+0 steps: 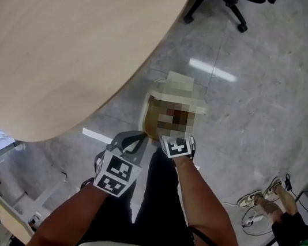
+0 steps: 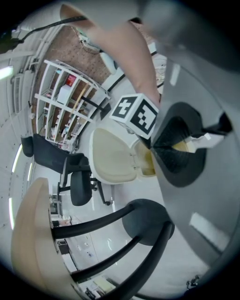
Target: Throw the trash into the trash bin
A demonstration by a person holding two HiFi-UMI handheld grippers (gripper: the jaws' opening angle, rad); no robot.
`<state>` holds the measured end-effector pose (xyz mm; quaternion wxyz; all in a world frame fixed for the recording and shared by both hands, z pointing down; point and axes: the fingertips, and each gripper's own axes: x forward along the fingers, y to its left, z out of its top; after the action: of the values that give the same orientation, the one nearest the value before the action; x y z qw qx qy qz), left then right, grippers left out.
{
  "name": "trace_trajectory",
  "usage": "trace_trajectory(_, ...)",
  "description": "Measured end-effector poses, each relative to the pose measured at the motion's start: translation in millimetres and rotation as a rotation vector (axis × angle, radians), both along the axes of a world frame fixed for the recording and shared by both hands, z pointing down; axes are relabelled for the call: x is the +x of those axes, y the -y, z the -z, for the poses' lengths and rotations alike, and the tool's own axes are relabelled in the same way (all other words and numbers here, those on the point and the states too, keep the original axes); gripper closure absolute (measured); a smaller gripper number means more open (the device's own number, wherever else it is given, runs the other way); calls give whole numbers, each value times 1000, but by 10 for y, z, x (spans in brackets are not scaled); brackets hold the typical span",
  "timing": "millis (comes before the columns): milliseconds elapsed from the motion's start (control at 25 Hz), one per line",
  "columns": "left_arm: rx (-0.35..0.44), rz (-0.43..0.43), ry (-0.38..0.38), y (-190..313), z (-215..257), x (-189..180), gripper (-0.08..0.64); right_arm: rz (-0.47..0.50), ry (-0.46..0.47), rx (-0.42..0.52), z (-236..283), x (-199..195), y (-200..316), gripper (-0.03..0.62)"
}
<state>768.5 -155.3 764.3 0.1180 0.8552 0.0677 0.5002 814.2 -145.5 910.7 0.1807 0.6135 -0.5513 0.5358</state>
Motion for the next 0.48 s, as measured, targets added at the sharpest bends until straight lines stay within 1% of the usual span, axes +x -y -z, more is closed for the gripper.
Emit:
trace_trajectory(80,8,-3,-2,55,8,-6,552,33,-40,-2,38,1,17,350)
trace_trajectory(200,32,-17,-12,152,65,-5,552,55,-60,11,150,-53,-2,350)
trace_trajectory(360,44,-27,-16,190,121,-43,552,39,-53,36,298,-103,-90,351)
trace_trajectory(480,52,-45,-41,203,191,1,552,6,-53,49,413,-89,-122,355)
